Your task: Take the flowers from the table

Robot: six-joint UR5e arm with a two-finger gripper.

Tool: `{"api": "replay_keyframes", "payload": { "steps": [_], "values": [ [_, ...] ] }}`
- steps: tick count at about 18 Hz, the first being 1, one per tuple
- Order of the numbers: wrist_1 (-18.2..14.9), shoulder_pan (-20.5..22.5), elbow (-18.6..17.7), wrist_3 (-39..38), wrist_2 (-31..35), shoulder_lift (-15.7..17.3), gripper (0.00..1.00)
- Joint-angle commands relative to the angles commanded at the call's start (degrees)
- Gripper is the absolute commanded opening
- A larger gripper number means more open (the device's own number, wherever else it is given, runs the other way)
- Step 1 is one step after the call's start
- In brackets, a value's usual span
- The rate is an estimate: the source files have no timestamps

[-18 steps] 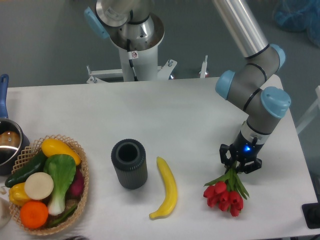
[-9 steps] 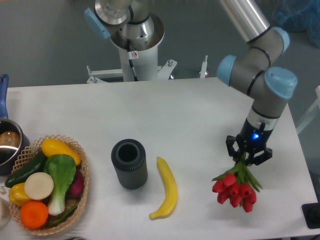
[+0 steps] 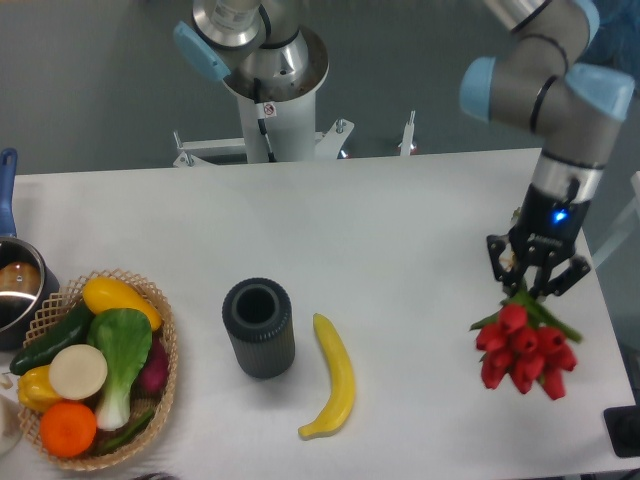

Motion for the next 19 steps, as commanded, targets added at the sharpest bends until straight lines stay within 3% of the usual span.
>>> {"api": "replay_keyframes", "payload": {
  "steps": [9, 19],
  "values": [
    [0.1, 7.2, -2.5, 0.6, -17.8, 1.7, 0.28],
    [0.2, 7.9, -2.7, 0.5, -18.6, 1.8, 0.28]
  ]
}}
